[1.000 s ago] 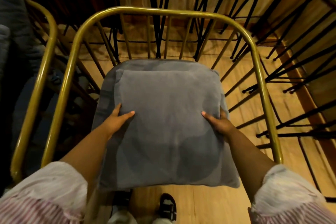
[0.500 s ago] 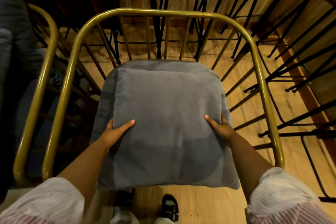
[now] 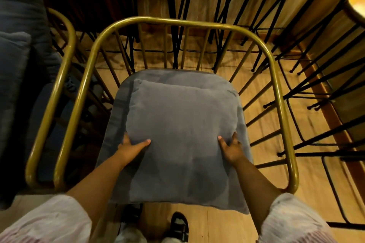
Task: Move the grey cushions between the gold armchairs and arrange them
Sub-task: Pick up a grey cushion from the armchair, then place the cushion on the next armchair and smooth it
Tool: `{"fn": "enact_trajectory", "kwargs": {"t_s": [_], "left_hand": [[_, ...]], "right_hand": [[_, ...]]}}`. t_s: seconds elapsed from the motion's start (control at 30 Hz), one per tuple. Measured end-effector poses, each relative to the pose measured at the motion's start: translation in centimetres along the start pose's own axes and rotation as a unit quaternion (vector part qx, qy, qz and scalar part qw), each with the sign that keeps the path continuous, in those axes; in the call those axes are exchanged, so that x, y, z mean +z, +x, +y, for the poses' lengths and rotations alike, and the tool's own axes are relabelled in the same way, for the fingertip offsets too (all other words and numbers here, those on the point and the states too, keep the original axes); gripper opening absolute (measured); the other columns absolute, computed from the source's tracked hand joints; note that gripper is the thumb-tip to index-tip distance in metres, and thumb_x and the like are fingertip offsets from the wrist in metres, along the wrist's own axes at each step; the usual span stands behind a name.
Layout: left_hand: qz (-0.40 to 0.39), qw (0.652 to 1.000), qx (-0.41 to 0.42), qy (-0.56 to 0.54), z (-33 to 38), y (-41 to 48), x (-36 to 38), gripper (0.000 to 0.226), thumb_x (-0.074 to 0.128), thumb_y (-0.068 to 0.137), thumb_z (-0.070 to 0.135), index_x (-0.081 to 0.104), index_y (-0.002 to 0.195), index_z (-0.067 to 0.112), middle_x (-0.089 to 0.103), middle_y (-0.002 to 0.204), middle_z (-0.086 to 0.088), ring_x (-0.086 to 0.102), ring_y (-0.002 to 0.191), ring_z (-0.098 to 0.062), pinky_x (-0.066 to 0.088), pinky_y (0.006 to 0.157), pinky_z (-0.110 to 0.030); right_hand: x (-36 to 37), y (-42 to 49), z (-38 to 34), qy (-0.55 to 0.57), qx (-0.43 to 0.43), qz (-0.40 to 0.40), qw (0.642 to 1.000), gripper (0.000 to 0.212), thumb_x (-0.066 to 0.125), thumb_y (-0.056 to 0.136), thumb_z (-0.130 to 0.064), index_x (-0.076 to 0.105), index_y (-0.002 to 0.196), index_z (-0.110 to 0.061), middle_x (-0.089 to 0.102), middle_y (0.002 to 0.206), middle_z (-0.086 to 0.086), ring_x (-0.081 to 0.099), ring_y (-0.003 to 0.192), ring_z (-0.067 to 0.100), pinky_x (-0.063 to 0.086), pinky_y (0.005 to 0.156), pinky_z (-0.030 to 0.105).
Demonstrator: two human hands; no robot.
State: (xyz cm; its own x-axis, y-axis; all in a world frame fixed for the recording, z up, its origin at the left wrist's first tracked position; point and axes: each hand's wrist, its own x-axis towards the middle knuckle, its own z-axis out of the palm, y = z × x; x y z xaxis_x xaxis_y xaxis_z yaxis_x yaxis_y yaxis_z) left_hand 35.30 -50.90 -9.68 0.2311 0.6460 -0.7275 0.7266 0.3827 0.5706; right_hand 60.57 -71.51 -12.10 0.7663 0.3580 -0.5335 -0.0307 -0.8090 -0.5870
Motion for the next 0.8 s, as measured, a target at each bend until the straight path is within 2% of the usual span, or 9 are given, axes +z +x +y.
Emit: {"fn": "enact_trajectory", "kwargs": {"t_s": [0.03, 0.13, 0.2, 0.3, 0.4, 0.5, 0.63, 0.8], "left_hand": [[-0.010, 1.000, 0.017, 0.003, 0.3, -0.7, -0.2, 0.113, 0.077, 0.059, 0.057, 0.020, 0.151, 0.023, 0.033, 0.153, -0.013, 0.034, 0.139, -0.036, 0.032, 0.114, -0.049], [-0.049, 0.996, 0.059, 0.045, 2.0, -4.5, -1.1, 0.065, 0.064, 0.088, 0.029, 0.036, 0.144, 0.012, 0.044, 0.146, -0.005, 0.041, 0.137, -0.029, 0.035, 0.112, -0.037], [-0.056, 0.994, 0.070, 0.065, 3.0, -6.8, -2.2, 0.055, 0.060, 0.090, 0.030, 0.044, 0.139, 0.010, 0.049, 0.139, 0.000, 0.048, 0.131, -0.027, 0.039, 0.106, -0.032], [-0.028, 0.993, 0.090, 0.065, 3.9, -10.2, -5.0, 0.060, 0.061, 0.089, 0.036, 0.045, 0.139, 0.007, 0.051, 0.141, -0.008, 0.051, 0.129, -0.028, 0.041, 0.107, -0.037], [-0.008, 0.990, 0.119, 0.072, 4.4, -12.7, -8.4, 0.053, 0.056, 0.093, 0.029, 0.044, 0.139, 0.005, 0.049, 0.141, -0.007, 0.049, 0.130, -0.026, 0.038, 0.101, -0.026], [0.029, 0.987, 0.141, 0.075, 4.3, -14.7, -13.4, 0.054, 0.054, 0.094, 0.029, 0.042, 0.141, 0.005, 0.048, 0.143, -0.011, 0.045, 0.133, -0.026, 0.035, 0.095, -0.023], [0.056, 0.980, 0.163, 0.103, 2.0, -15.9, -22.1, 0.063, 0.055, 0.092, 0.038, 0.036, 0.145, 0.009, 0.043, 0.149, -0.014, 0.043, 0.137, -0.025, 0.032, 0.109, -0.028], [0.096, 0.974, 0.169, 0.113, -2.9, -16.5, -34.7, 0.065, 0.056, 0.092, 0.036, 0.034, 0.146, 0.007, 0.042, 0.149, -0.015, 0.041, 0.138, -0.025, 0.033, 0.109, -0.030]], "right_hand": [[0.2, -0.3, -0.4, -0.012, 0.000, 0.013, 1.000, 0.085, 0.050, 0.087, -0.057, 0.008, 0.153, -0.023, 0.028, 0.154, 0.018, 0.035, 0.137, 0.041, 0.032, 0.111, 0.052], [0.4, -2.4, -2.7, -0.076, -0.031, 0.003, 0.997, 0.071, 0.048, 0.092, -0.048, 0.026, 0.149, -0.012, 0.035, 0.150, 0.022, 0.039, 0.133, 0.041, 0.034, 0.110, 0.048], [0.5, -4.2, -4.6, -0.109, -0.094, -0.047, 0.988, 0.057, 0.047, 0.096, -0.039, 0.042, 0.141, -0.005, 0.046, 0.143, 0.022, 0.043, 0.131, 0.038, 0.034, 0.110, 0.041], [0.7, -8.0, -8.4, -0.147, -0.182, -0.102, 0.967, 0.048, 0.047, 0.098, -0.030, 0.049, 0.136, 0.000, 0.050, 0.140, 0.020, 0.043, 0.132, 0.033, 0.028, 0.109, 0.030], [1.7, -11.9, -12.8, -0.157, -0.243, -0.133, 0.948, 0.048, 0.048, 0.098, -0.029, 0.047, 0.137, -0.003, 0.047, 0.144, 0.017, 0.041, 0.136, 0.029, 0.026, 0.109, 0.026], [4.2, -16.0, -17.6, -0.173, -0.296, -0.163, 0.925, 0.050, 0.047, 0.098, -0.031, 0.043, 0.140, -0.004, 0.044, 0.147, 0.015, 0.038, 0.138, 0.028, 0.025, 0.111, 0.028], [9.4, -20.8, -23.7, -0.176, -0.358, -0.180, 0.899, 0.049, 0.045, 0.099, -0.032, 0.044, 0.140, -0.005, 0.046, 0.146, 0.015, 0.040, 0.136, 0.028, 0.028, 0.108, 0.028], [19.0, -25.6, -30.4, -0.136, -0.377, -0.195, 0.895, 0.044, 0.050, 0.097, -0.028, 0.052, 0.133, -0.003, 0.058, 0.132, 0.018, 0.056, 0.114, 0.024, 0.039, 0.094, 0.028]]}}
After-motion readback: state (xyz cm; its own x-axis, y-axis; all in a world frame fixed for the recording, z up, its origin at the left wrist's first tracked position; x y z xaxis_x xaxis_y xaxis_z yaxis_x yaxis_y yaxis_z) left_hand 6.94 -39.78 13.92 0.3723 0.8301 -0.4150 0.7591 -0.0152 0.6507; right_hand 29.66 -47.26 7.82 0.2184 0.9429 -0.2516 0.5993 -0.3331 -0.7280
